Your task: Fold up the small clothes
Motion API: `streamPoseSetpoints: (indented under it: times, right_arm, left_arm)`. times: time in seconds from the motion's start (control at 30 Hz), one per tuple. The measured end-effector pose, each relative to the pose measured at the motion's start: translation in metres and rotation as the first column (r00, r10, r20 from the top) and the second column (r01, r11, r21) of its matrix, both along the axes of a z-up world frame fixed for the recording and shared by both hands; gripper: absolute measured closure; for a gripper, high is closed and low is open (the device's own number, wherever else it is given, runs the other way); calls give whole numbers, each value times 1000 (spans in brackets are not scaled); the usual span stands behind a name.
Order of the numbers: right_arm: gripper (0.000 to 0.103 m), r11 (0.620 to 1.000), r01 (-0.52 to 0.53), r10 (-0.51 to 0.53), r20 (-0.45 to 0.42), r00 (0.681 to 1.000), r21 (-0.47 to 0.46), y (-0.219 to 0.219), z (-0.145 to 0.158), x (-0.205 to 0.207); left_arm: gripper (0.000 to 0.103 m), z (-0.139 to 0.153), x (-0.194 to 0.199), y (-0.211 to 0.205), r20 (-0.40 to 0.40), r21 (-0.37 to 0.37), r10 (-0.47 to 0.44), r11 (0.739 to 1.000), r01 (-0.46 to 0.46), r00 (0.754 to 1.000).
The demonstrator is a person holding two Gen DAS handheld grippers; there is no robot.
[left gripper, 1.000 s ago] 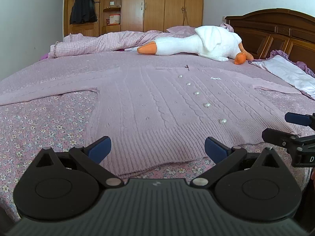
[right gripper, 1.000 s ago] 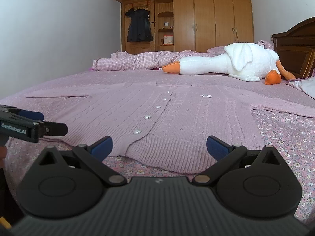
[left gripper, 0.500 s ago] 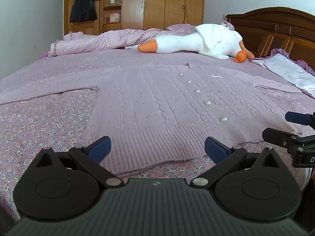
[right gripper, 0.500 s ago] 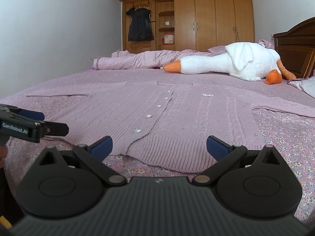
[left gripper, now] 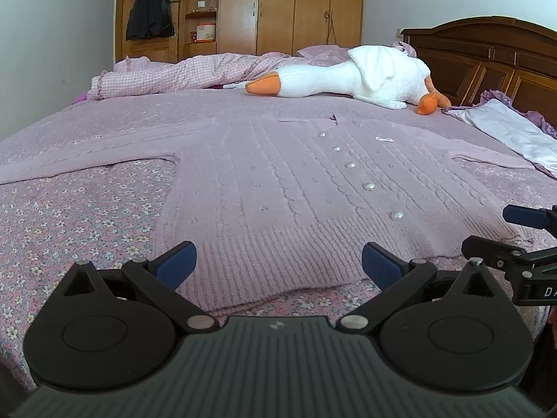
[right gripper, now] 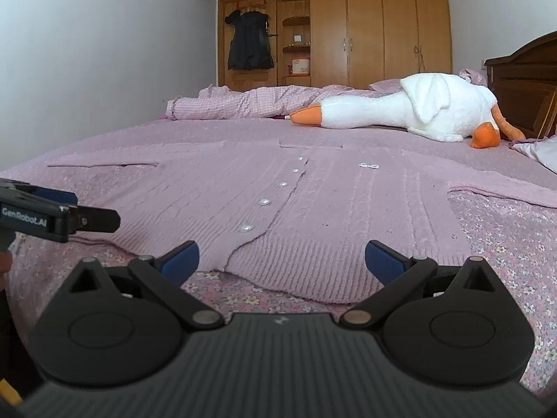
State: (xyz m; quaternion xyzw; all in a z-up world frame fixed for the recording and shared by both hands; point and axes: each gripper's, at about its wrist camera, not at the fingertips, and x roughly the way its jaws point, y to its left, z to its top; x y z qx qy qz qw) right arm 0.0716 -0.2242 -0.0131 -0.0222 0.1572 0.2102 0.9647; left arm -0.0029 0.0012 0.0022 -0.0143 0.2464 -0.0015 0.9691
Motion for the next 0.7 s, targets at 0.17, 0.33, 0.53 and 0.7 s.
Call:
streamPoseSetpoints:
  times: [0.17, 0.33, 0.53, 0.7]
  right_arm:
    - [0, 1000, 3, -3, 9, 1000, -6, 0, 1, -1]
    - [0, 1000, 4, -4, 3, 1000, -4, 0, 1, -1]
    - [0, 1000, -3, 3, 5, 1000, -12, 2, 1, -1]
    - [0, 1000, -5, 5, 5, 1000, -12, 1, 1, -1]
  left_arm:
    - [0, 0, 0, -1, -3, 4, -6, 1000, 6, 1000]
    - [0, 0, 1, -2, -2, 3, -6, 1000, 6, 1000]
    - [0, 0, 0, -1, -4, 4, -9, 1000, 9, 1000]
    - [0, 0, 0, 0, -2, 2, -9, 1000, 9, 1000]
